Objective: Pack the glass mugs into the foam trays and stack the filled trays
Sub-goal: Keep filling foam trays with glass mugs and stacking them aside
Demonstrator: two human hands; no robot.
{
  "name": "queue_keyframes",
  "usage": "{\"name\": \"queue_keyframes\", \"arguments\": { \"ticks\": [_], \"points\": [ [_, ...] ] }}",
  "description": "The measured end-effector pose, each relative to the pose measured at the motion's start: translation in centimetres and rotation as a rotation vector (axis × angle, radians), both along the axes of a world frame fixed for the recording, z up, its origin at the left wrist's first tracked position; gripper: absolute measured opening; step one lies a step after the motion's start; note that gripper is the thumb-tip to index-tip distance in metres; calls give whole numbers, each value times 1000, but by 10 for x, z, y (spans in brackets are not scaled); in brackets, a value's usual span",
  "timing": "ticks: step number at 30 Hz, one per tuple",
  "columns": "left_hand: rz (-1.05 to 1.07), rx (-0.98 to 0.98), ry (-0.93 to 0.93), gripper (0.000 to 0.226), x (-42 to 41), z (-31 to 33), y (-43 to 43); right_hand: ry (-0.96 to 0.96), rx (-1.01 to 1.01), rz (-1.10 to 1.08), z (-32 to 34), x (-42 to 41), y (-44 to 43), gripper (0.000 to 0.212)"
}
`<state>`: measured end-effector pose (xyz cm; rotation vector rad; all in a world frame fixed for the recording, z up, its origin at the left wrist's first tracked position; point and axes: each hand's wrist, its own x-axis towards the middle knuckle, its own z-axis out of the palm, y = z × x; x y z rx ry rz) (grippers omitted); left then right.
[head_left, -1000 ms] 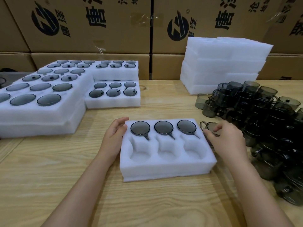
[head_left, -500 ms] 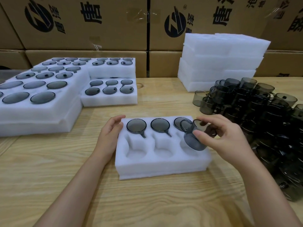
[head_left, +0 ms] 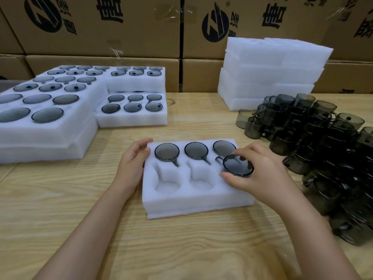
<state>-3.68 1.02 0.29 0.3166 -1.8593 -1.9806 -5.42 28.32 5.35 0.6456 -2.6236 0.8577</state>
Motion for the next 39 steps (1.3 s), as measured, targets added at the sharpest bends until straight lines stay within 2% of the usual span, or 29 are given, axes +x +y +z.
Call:
{"name": "queue_keyframes", "arguments": {
  "ticks": [2,4,6,7,9,10,12,14,17,20,27,30,32,35,37,39],
  "points": [
    [11,-45,-3,29,3,5,3,14,19,-5,-1,0,-1,54],
    [101,-215,18,34,7,16,5,3,12,-1,-2,-2,0,56],
    [186,-378,119,33,15,35,14,-10,21,8,-2,-2,1,56],
    [178,-446,188,31,20,45,22,-9,35,13,-2,-2,1,54],
    [28,-579,271,33,31,61,50,-15,33,22,-2,-3,4,48],
    [-93,-634,266,36,36,65,69,-47,-29,44,-2,-3,4,43],
    [-324,-804,235,45,41,63,104,-148,-285,105,-3,-7,4,31],
    [-409,-1080,204,52,40,53,129,-247,-444,132,-9,-14,4,31],
    [-338,-1382,132,65,36,34,140,-456,-428,132,-24,-23,5,42],
    [-264,-1588,68,65,38,25,144,-463,-269,153,-34,-28,6,45],
    [-104,-1728,50,62,34,14,167,-500,-317,83,-34,-31,1,45],
    [-79,-1732,83,61,34,11,163,-510,-346,56,-35,-29,1,44],
    [-65,-1727,165,55,34,8,156,-391,-336,-9,-32,-27,3,41],
    [-41,-1714,309,42,30,3,149,-60,-222,-274,-23,-29,16,39],
    [-2,-1679,371,38,27,2,145,112,-62,-459,-21,-32,30,41],
    [10,-1613,414,37,24,2,140,134,123,-613,-23,-35,40,48]
  ]
}}
